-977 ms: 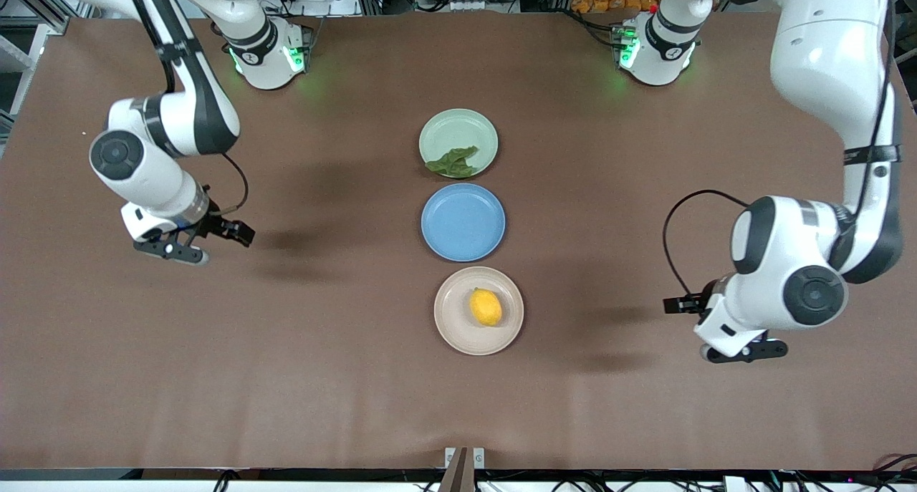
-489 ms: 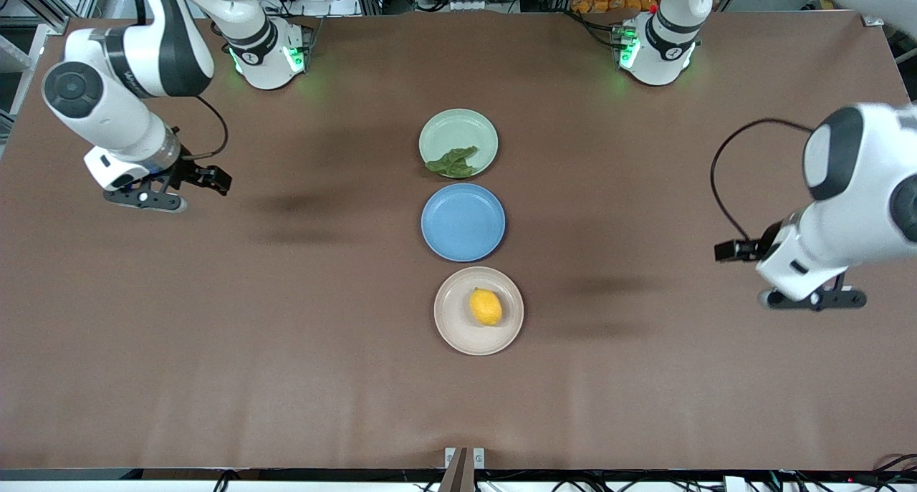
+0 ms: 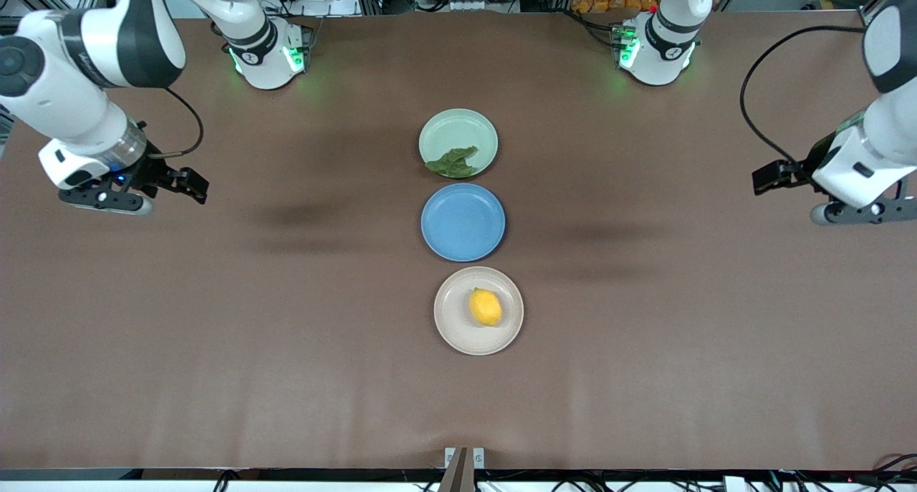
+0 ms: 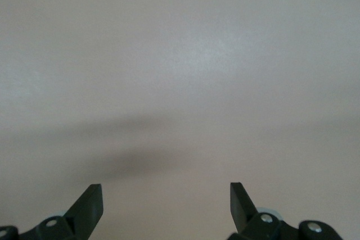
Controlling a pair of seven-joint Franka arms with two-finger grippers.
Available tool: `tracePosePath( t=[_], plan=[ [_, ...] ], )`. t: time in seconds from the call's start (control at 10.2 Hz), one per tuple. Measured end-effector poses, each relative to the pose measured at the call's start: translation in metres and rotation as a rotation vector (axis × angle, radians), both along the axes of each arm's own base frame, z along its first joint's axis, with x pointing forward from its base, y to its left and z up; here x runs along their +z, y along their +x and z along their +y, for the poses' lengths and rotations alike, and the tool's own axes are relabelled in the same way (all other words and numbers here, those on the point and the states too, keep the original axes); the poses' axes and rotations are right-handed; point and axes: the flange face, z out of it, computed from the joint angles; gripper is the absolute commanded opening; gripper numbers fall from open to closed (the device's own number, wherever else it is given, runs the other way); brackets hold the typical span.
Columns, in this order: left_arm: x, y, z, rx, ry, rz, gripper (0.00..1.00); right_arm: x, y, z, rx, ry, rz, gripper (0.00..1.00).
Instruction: Place lemon and lettuce in plates
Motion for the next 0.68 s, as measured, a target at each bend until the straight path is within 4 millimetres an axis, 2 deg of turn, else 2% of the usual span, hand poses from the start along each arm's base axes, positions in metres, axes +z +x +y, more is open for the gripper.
tracePosePath(
  t=[0.29, 0.39, 0.68],
  plan=[
    [0.046, -0.002, -0.011, -0.010, -0.024, -0.031, 1.00, 0.087, 0.007, -0.007, 0.073, -0.003, 0.025, 1.00],
    [0.055, -0.002, -0.012, -0.009, -0.032, -0.036, 1.00, 0.111, 0.007, -0.010, 0.081, -0.003, 0.019, 1.00],
    [0.069, -0.001, -0.010, -0.007, -0.037, -0.062, 1.00, 0.164, 0.016, -0.014, 0.082, 0.001, 0.025, 1.00]
  ],
)
